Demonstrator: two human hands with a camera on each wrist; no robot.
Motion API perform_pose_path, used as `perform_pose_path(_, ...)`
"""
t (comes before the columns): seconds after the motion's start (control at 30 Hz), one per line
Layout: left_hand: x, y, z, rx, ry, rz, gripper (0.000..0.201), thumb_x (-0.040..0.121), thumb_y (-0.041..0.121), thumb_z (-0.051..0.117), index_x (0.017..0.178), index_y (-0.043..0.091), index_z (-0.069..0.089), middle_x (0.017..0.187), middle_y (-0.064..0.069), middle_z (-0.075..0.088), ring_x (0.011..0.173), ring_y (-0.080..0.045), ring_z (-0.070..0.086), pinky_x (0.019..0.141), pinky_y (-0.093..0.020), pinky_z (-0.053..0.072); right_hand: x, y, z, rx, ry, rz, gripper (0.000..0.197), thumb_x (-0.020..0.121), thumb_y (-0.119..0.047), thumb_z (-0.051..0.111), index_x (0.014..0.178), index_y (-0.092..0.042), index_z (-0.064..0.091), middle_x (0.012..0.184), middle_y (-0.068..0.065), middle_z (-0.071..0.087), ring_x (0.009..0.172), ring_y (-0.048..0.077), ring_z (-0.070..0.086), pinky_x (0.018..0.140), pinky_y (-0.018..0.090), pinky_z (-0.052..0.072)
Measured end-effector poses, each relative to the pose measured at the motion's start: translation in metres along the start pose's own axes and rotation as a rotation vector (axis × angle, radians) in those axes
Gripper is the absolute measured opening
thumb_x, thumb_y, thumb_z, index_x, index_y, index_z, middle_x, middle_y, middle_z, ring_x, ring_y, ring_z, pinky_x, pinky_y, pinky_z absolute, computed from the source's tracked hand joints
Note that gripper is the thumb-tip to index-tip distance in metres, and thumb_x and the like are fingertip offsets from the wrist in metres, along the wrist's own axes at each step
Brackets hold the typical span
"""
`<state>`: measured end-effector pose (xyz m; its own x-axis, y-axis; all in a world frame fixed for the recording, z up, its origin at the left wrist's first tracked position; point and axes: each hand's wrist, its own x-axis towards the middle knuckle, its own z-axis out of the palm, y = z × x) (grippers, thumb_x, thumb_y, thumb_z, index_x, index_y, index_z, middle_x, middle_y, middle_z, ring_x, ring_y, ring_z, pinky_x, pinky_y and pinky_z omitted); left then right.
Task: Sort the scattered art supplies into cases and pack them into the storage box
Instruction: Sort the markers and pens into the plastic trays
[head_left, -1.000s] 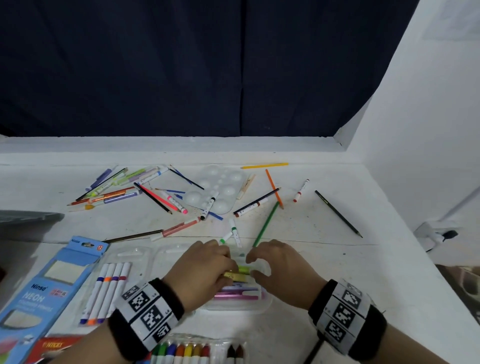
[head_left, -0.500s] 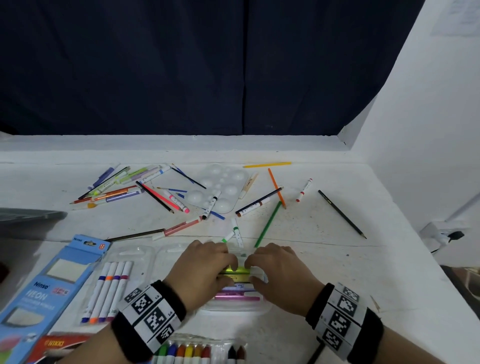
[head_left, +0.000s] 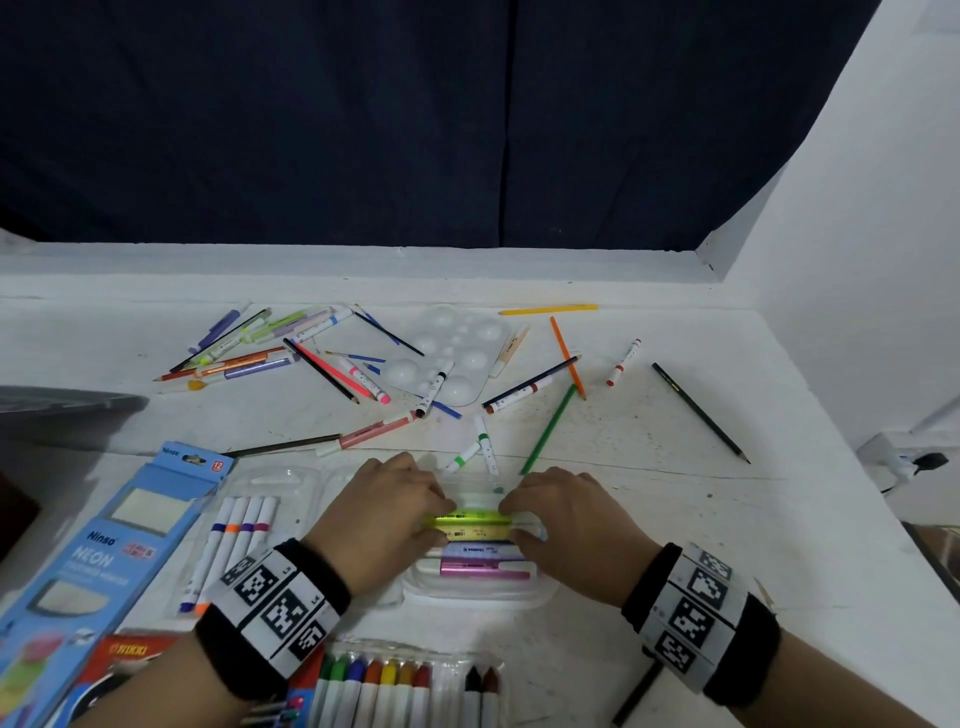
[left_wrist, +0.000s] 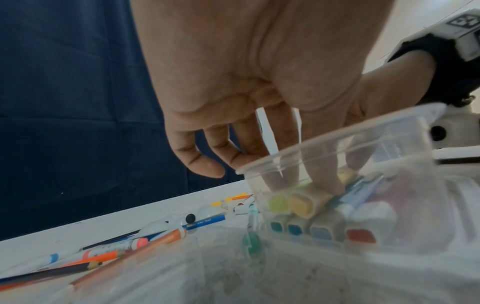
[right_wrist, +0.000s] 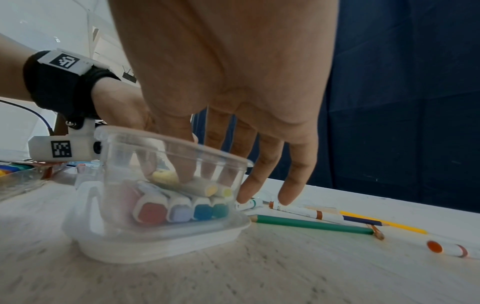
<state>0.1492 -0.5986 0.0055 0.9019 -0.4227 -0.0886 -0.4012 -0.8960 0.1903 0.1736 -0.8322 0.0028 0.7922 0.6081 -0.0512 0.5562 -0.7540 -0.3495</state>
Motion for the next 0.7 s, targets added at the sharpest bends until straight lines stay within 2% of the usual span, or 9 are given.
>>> perform_pose_path(0.07,0.000,-0.002,0.000,-0.070,0.044,-0.002,0.028,0.089,0.042,0.068,0.116,0.036,0.071,0.110,0.016,0.067,0.105,-0.013,0.052,0.085,-0.033,0.041,0.001,0.000,-0.001,0.010,0.001,0.004,0.028,0.094,-0.033,0.055,0.120,-0.031,0.064,0.116,-0.009,0.064,0.107,0.013,0.056,0.094,0.030,0.039)
perform_pose_path(0.17,0.001,-0.004,0.000,-0.081,0.042,-0.015,0.027,0.089,0.043,0.069,0.115,0.035,0.073,0.108,0.017,0.067,0.103,-0.010,0.052,0.084,-0.029,0.041,0.003,0.002,-0.001,0.018,0.008,-0.005,0.027,0.094,-0.033,0.056,0.119,-0.031,0.066,0.114,-0.010,0.065,0.104,0.011,0.059,0.098,0.031,0.042)
perform_pose_path(0.37,0.000,-0.005,0.000,-0.087,0.045,-0.011,0.026,0.089,0.041,0.069,0.114,0.034,0.074,0.108,0.015,0.068,0.104,-0.011,0.054,0.085,-0.029,0.042,0.002,0.006,0.005,0.046,0.048,-0.023,0.024,0.093,-0.031,0.058,0.115,-0.030,0.068,0.109,-0.010,0.068,0.097,0.011,0.061,0.097,0.034,0.046)
perform_pose_path(0.47,-0.002,-0.005,-0.002,-0.093,0.071,-0.009,0.028,0.087,0.043,0.071,0.114,0.036,0.073,0.110,0.016,0.068,0.104,-0.010,0.056,0.088,-0.034,0.044,0.003,0.006,0.005,0.038,0.063,-0.041,0.021,0.092,-0.032,0.058,0.110,-0.030,0.068,0.106,-0.010,0.067,0.096,0.012,0.060,0.095,0.036,0.047)
perform_pose_path(0.57,-0.007,-0.008,-0.005,-0.146,0.153,-0.055,0.030,0.081,0.042,0.077,0.110,0.037,0.073,0.105,0.018,0.066,0.098,-0.009,0.059,0.084,-0.038,0.049,0.004,0.004,0.000,0.003,0.145,-0.103,0.014,0.089,-0.028,0.059,0.099,-0.029,0.069,0.097,-0.011,0.068,0.092,0.012,0.059,0.089,0.038,0.049)
perform_pose_path(0.6,-0.009,-0.010,-0.006,-0.180,0.180,-0.073,0.030,0.081,0.042,0.077,0.110,0.037,0.072,0.105,0.019,0.064,0.094,-0.006,0.058,0.082,-0.035,0.049,0.005,0.004,-0.002,0.013,0.180,-0.118,0.013,0.088,-0.026,0.060,0.097,-0.028,0.069,0.096,-0.010,0.068,0.093,0.013,0.059,0.088,0.037,0.049)
perform_pose_path(0.7,-0.016,-0.017,-0.007,-0.272,0.221,-0.125,0.033,0.085,0.043,0.073,0.117,0.041,0.067,0.106,0.023,0.057,0.083,0.011,0.048,0.075,-0.015,0.038,0.011,0.008,-0.013,0.099,0.288,-0.137,0.014,0.088,-0.026,0.062,0.099,-0.025,0.071,0.097,-0.011,0.067,0.095,0.010,0.059,0.084,0.032,0.048)
